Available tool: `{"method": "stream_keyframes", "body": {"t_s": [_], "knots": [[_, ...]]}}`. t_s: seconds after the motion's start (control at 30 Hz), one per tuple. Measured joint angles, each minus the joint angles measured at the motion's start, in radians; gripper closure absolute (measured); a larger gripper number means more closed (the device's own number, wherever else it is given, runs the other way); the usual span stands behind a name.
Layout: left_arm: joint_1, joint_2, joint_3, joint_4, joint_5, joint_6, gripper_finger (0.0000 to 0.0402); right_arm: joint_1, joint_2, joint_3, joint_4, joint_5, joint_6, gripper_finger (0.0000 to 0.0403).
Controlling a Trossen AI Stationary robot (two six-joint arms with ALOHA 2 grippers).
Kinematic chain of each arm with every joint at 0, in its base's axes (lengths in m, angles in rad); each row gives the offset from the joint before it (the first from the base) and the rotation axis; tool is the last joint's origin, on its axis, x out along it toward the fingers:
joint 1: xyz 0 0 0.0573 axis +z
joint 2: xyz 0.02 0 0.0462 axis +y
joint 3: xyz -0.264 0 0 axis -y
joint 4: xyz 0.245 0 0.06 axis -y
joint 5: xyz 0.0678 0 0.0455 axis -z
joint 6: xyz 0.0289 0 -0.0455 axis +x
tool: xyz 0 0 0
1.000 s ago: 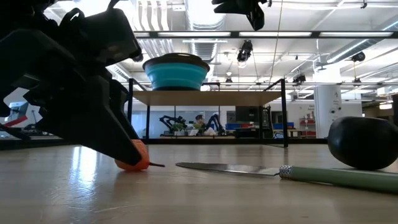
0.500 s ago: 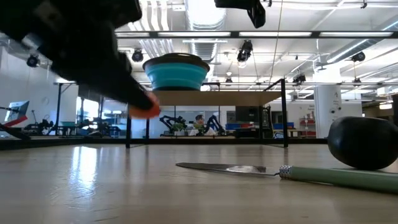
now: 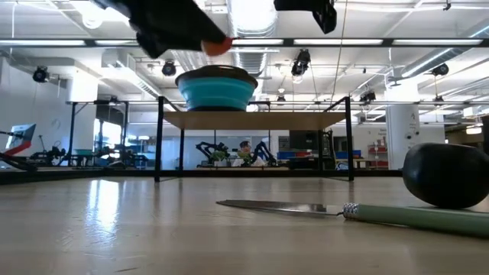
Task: Pick & Place Fruit
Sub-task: Put the pear into the blue strainer bowl on the shelf
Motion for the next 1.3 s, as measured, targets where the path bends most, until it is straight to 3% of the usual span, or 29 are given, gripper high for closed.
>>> {"method": "stream_keyframes", "body": {"t_s": [0.53, 1.1, 1.3], "knots": [[0.267, -0.215, 0.0, -0.005, -0.008, 0.237, 0.0286, 0.0, -0.001, 0.0, -0.026, -0.023, -0.068, 0.0336], [0.514, -0.237, 0.032, -0.004, 0.003, 0.345, 0.0288, 0.0, 0.0, -0.007, -0.037, -0.023, -0.08, 0.0314], [0.63, -0.237, 0.041, -0.006, 0.065, 0.359, 0.0287, 0.0, 0.0, -0.012, -0.049, -0.023, -0.109, 0.0329]]}}
